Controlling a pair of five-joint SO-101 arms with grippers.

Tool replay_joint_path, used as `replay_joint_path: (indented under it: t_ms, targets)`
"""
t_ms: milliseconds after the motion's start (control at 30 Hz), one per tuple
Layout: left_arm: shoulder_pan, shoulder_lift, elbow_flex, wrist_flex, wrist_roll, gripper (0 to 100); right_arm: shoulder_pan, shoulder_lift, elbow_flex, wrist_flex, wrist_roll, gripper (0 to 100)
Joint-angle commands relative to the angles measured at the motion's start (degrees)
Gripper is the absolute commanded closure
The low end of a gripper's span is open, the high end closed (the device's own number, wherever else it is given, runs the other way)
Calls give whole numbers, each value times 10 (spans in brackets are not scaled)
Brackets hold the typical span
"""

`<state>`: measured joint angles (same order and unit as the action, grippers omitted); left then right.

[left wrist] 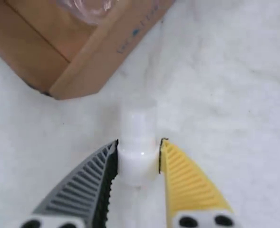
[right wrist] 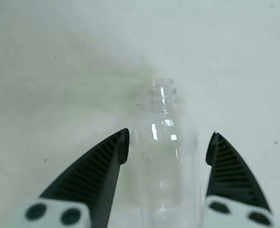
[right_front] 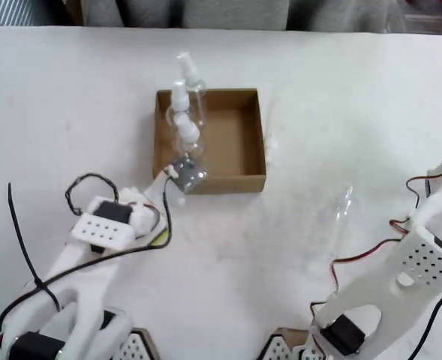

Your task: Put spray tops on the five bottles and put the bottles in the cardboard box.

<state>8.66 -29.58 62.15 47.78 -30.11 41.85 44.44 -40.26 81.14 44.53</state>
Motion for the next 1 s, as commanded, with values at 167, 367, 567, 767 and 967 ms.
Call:
replay_joint_path:
  t_ms: [167,367,567,767,967]
  targets:
    - [-5,0,-3,-11,-17,916,0,15,-25,4,37,758]
    - [-5,0,-3,-11,-25,916,7,18,-20,4,37,758]
    - [-5,0,-3,-11,-27,916,15,15,-19,7,38,699]
    - [-5,0,-3,-11,-28,916,17,0,-29,50,50,680]
    - [-5,0,-2,-11,-28,916,28,-5,-28,61,62,680]
